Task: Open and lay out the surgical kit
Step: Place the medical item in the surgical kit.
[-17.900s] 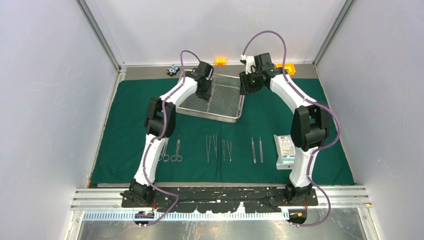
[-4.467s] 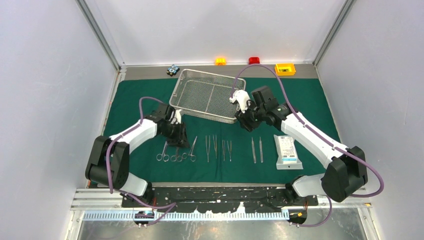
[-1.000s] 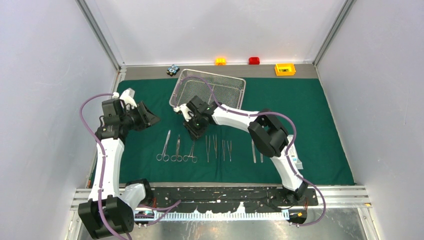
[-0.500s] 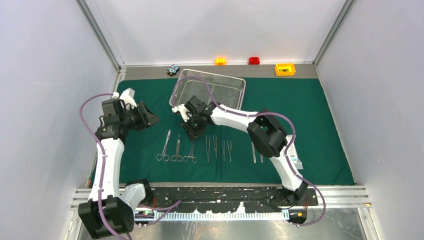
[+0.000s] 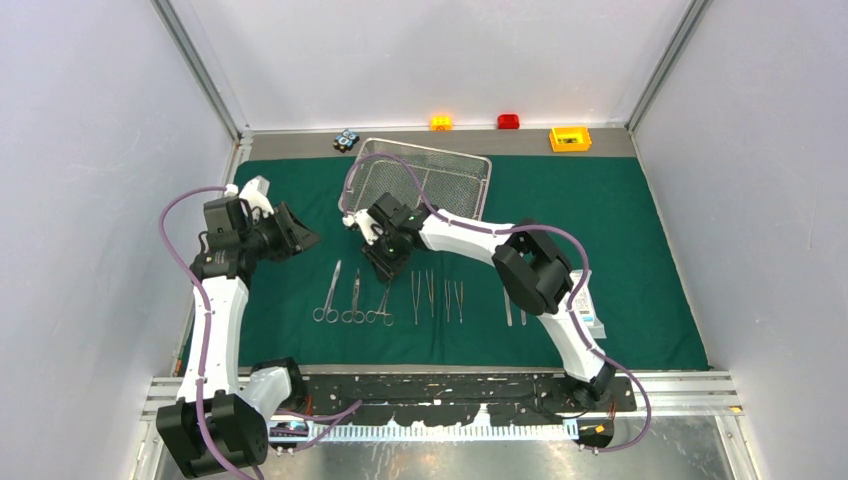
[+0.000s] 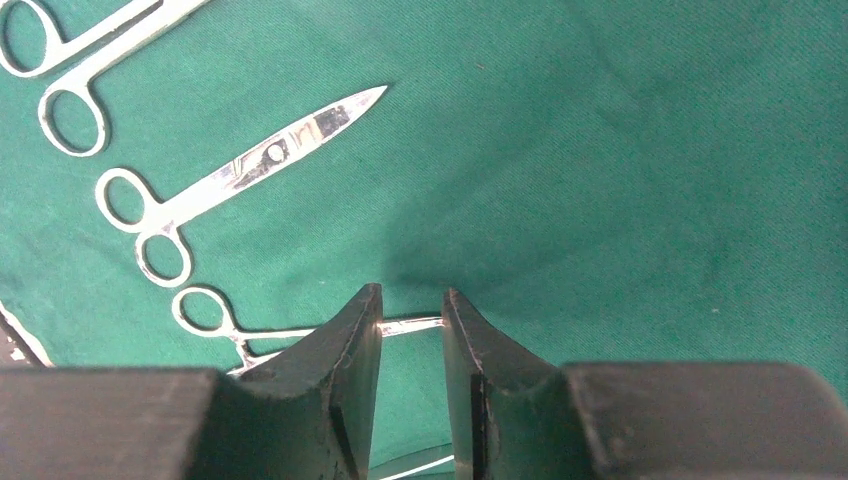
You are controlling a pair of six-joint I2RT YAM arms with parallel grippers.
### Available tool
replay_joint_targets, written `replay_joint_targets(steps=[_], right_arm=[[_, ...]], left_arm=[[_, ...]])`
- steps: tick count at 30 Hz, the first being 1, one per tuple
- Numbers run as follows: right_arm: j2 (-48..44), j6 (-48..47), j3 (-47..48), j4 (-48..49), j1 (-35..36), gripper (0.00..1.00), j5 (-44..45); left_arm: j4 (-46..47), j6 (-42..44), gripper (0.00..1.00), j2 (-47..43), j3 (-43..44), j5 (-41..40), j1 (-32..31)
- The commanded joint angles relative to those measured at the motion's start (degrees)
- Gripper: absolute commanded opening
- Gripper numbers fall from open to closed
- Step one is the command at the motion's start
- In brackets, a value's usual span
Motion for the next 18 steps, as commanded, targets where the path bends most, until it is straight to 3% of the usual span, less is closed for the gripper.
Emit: replay_joint_targets(steps=[1,11,18], right_arm=[[-5.05,-1.31,1.30,0.59,0.27,0.34,1.42],[-9.45,-3.13,-0.18,0.38,0.19,0.37,3.42],[-7.74,-3.76,-1.78,0.32,0.17,0.30,3.70]], left_arm=[[1.76,0.45,0.46,-1.27,0.41,1.45,0.47],[1.86,0.65,0.45,-1.03,0.76,1.20,0.46],[1.95,0.54,0.46,-0.94,0.58,1.31,0.45]])
